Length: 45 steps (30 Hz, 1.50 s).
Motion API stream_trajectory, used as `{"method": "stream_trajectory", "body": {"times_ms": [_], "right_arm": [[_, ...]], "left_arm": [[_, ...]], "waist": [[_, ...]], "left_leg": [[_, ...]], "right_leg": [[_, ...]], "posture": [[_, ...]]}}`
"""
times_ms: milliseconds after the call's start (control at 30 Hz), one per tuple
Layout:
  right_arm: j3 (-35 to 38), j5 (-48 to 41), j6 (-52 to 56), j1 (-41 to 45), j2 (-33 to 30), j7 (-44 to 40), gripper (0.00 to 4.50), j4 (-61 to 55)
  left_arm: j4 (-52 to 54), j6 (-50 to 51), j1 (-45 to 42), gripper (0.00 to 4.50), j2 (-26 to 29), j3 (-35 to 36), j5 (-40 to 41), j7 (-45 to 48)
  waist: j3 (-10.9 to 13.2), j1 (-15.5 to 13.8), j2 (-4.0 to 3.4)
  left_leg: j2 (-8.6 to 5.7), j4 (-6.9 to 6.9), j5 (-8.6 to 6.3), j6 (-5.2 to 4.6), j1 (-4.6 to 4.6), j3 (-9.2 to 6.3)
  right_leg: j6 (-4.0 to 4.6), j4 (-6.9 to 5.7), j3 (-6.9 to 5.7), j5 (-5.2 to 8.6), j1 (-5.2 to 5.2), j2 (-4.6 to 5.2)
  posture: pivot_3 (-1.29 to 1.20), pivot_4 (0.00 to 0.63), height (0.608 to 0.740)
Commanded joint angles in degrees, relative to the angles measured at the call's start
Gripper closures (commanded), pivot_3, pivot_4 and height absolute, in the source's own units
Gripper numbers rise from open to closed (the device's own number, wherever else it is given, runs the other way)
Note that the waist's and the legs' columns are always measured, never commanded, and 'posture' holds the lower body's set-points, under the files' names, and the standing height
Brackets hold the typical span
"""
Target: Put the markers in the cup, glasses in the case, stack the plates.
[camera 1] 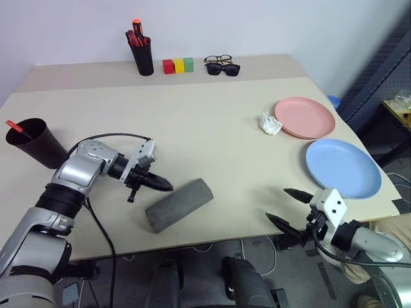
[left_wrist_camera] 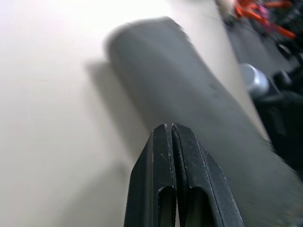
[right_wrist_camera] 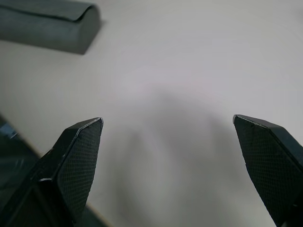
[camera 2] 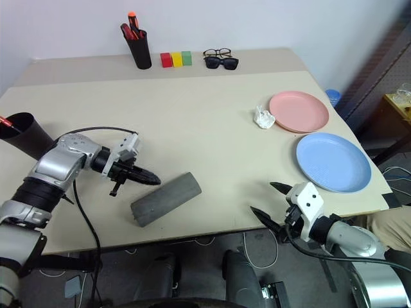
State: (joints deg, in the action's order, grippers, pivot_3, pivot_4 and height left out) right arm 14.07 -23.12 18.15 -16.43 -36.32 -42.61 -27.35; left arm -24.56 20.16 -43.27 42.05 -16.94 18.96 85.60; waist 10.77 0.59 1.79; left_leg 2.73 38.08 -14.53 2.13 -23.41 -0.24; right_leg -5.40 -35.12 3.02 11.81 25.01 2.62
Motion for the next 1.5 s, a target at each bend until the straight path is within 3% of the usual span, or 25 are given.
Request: {"method": "stream_trajectory", "body": {"times_ms": [33,167,300,333,400,633,1033,1133,1400,1500], "right_arm": [[3.6,-1.9,0.1,2.9,0.7,2.1,0.00,2.0],[6.1,-2.0,1.0,6.7,0.0,3.6,0.00,5.8],[8.8,-2.2,1.8,10.4,-0.2,5.5,0.00,10.3],[9.0,-1.4,1.9,11.0,-0.4,6.0,0.00,11.8],[8.7,0.1,1.4,11.5,-1.0,6.3,0.00,13.7],[8.1,0.4,5.7,13.1,-1.9,7.8,0.00,15.4],[5.2,1.9,11.9,16.8,-1.8,9.2,0.00,20.2],[4.3,3.2,11.3,18.6,-2.4,8.7,0.83,25.5],[3.5,5.6,7.0,20.7,-3.0,7.0,4.47,33.7],[3.3,6.3,5.1,21.0,-3.0,6.9,4.47,34.9]], "left_arm": [[-0.6,-1.4,-5.0,4.43,-2.5,5.9,1.2,-3.7],[4.6,1.9,-6.9,4.43,-6.2,9.4,3.7,-6.9],[13.7,4.6,-3.3,4.43,-7.6,9.1,4.8,-8.3],[15.6,5.3,-2.0,4.21,-7.6,8.6,4.8,-8.3],[18.7,6.4,0.3,3.63,-7.2,7.9,5.3,-7.5],[25.4,8.5,2.5,0.17,-8.6,6.6,4.1,-12.5],[27.5,10.0,0.1,0.08,-11.6,5.6,2.4,-18.8],[27.6,10.6,-0.3,0.00,-11.4,6.1,2.4,-19.9],[29.1,12.7,-0.4,0.00,-10.3,7.2,3.7,-21.6],[29.7,12.9,0.2,0.00,-10.0,7.2,3.7,-22.0]], "waist": [[0.0,0.0,0.00],[0.0,0.1,-0.01],[0.0,0.4,-0.06],[0.0,0.5,-0.07],[0.0,0.4,-0.07],[0.0,0.2,-0.08],[0.0,0.3,-0.09],[0.0,0.3,-0.10],[0.0,0.4,-0.09],[0.0,0.2,-0.07]], "left_leg": [[0.00,0.01,0.00,0.00,-0.01,0.00],[-0.02,-0.01,0.00,0.00,0.00,0.00],[-0.01,-0.02,0.00,-0.01,0.03,0.00],[-0.01,-0.04,0.00,-0.01,0.05,-0.01],[0.00,-0.06,0.00,-0.01,0.10,-0.03],[-0.02,0.00,0.00,-0.01,0.08,-0.05],[-0.02,-0.01,0.00,-0.01,0.11,-0.06],[-0.02,-0.01,0.00,-0.01,0.10,-0.06],[-0.02,-0.01,0.00,-0.01,0.15,-0.07],[-0.02,-0.01,0.00,-0.01,0.23,-0.08]], "right_leg": [[0.00,0.00,0.00,0.00,0.00,0.00],[0.06,0.00,0.00,-0.05,-0.04,0.00],[0.10,-0.04,0.02,-0.08,-0.04,-0.02],[0.10,-0.07,0.02,-0.08,-0.05,-0.02],[0.10,-0.11,0.02,-0.08,-0.06,-0.07],[0.04,-0.11,0.03,-0.04,-0.10,-0.04],[0.03,-0.09,0.03,-0.04,-0.12,-0.06],[0.05,-0.09,0.03,-0.05,-0.12,-0.06],[0.00,-0.08,0.03,-0.02,-0.19,-0.07],[-0.01,-0.03,0.03,-0.02,-0.31,-0.07]], "posture": [[0.00,0.150,0.740],[0.00,0.150,0.740],[0.00,0.150,0.740],[0.00,0.150,0.740],[0.00,0.150,0.740],[0.00,0.150,0.740],[0.00,0.150,0.740],[0.00,0.150,0.740],[0.00,0.150,0.740],[0.00,0.150,0.740]]}}
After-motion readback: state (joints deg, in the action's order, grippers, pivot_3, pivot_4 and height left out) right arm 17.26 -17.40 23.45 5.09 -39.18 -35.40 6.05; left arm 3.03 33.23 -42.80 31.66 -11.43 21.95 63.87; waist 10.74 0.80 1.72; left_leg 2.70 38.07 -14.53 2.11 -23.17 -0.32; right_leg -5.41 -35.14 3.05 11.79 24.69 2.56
